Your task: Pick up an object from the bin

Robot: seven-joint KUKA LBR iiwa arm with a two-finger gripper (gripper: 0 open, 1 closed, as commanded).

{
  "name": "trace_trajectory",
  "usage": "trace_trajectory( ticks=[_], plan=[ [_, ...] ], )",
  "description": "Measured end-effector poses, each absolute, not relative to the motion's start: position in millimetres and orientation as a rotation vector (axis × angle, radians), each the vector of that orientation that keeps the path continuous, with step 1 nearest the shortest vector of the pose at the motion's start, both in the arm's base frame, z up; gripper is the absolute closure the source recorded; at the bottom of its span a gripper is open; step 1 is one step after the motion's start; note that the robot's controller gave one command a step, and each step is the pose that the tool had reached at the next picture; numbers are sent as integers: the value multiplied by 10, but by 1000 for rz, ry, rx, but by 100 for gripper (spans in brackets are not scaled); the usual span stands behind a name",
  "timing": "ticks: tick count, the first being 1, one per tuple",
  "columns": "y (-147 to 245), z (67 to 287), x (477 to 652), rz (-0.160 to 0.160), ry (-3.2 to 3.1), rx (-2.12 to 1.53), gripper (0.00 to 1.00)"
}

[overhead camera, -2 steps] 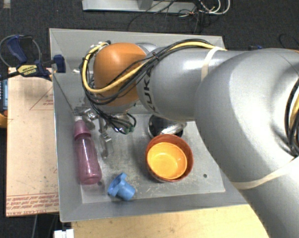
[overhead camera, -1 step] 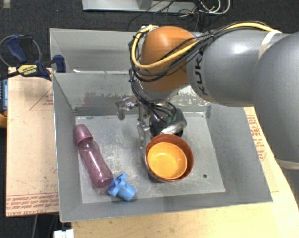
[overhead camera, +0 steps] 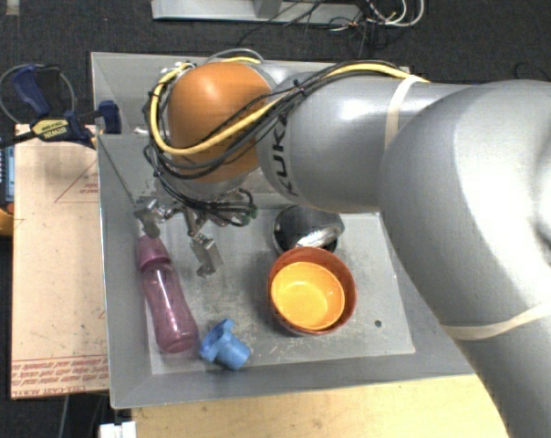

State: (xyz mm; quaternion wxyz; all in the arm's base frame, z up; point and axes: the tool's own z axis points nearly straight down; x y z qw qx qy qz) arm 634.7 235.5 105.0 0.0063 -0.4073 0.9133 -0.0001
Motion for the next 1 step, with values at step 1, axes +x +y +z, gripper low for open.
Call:
trace_trajectory(
  ticks=[1],
  plan=[
    [961,855,6349,1,2791,-1419,0]
  ],
)
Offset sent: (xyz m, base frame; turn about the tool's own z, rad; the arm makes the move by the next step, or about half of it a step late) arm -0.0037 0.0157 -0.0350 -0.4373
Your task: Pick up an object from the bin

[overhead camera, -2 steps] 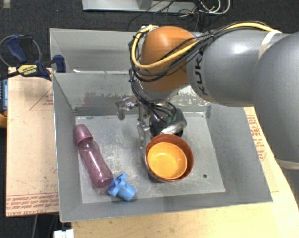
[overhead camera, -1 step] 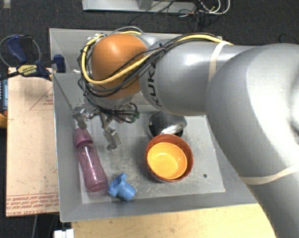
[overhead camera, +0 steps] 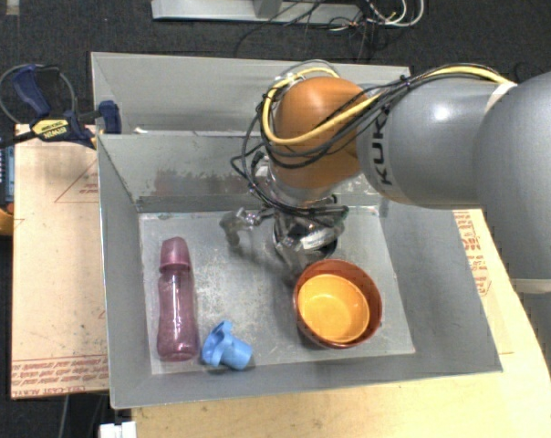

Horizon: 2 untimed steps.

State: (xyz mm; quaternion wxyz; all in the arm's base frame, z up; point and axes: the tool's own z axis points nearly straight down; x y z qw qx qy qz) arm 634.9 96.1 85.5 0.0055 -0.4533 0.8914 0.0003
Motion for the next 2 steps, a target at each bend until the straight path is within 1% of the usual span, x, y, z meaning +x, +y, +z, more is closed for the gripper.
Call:
trace_trajectory(
  ticks=[1,2],
  plan=[
    [2548,713,6319,3,2505,-1857,100],
    [2527,711,6317,6,2510,-1853,100]
  ],
)
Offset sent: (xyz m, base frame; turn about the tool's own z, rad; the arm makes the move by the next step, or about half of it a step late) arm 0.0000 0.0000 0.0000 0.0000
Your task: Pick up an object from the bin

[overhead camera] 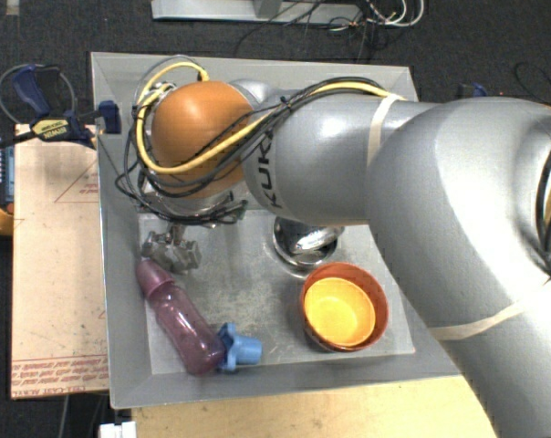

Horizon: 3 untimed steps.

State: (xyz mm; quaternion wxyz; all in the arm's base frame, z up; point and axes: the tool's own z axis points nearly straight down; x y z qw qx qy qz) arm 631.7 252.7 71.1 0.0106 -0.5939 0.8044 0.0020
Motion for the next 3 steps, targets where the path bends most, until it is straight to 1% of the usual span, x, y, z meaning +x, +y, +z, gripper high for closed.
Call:
trace_trajectory(
  ticks=[1,3],
  plan=[
    [2529,794,6308,8,2512,-1853,100],
    [2532,1424,6311,9,2513,-1849,100]
  ],
)
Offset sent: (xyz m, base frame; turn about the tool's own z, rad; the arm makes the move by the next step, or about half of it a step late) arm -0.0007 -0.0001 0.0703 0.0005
